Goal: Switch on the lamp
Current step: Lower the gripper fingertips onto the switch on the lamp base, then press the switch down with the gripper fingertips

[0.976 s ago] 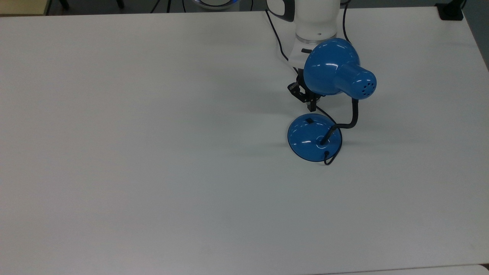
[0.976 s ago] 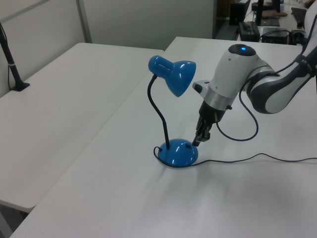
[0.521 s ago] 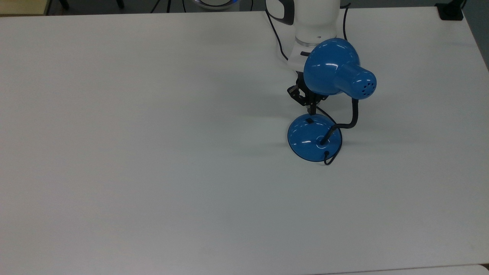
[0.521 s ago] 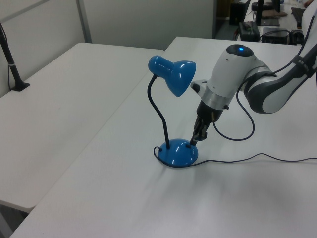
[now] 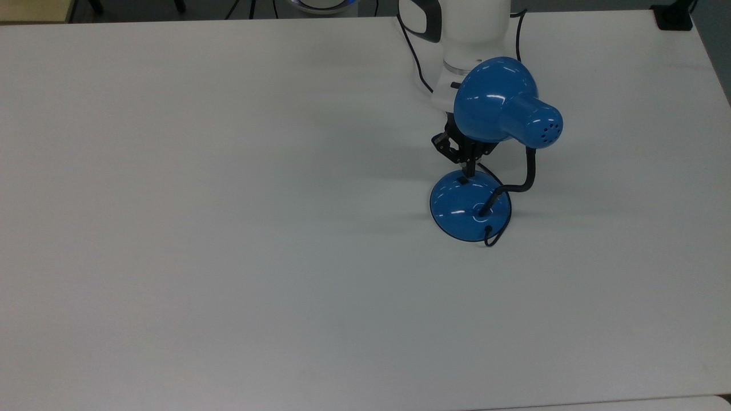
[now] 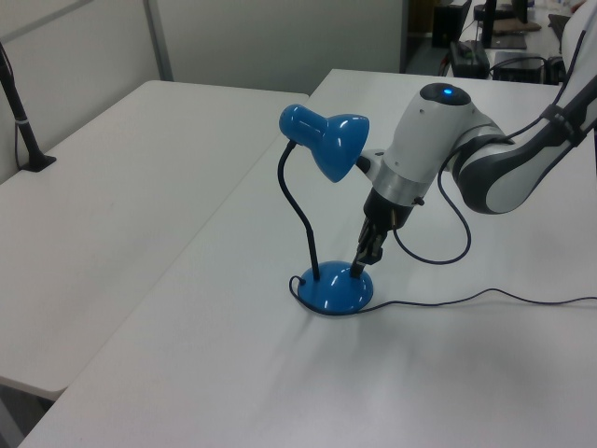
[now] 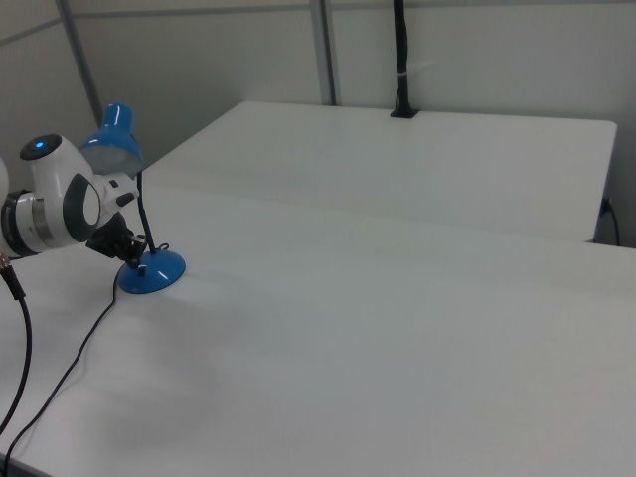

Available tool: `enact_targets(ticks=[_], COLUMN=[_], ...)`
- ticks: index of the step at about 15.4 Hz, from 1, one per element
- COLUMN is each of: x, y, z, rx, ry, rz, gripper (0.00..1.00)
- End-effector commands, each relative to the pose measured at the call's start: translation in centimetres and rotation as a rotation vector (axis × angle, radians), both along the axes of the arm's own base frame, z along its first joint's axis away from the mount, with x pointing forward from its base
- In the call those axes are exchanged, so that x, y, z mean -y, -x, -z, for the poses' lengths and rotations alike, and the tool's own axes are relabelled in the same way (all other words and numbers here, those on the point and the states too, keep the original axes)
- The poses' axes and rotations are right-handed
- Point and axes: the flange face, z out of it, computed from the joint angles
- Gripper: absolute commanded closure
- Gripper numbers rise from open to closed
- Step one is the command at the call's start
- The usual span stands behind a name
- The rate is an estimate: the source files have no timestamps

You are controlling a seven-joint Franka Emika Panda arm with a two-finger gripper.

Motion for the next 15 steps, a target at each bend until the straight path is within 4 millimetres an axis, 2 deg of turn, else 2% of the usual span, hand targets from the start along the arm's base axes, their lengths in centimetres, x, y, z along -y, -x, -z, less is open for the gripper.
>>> enact_targets(ticks=[1, 5, 15], x=[-0.2, -0.3, -0.4], y=[-0.7, -1.2, -1.2], z=[0.5, 0.4, 1.7], rx=[0.016, 0.019, 0.012], ry=[-0.008, -0.015, 0.003], rz=[0.013, 0.025, 0.028], gripper=[1.0, 1.0, 1.0])
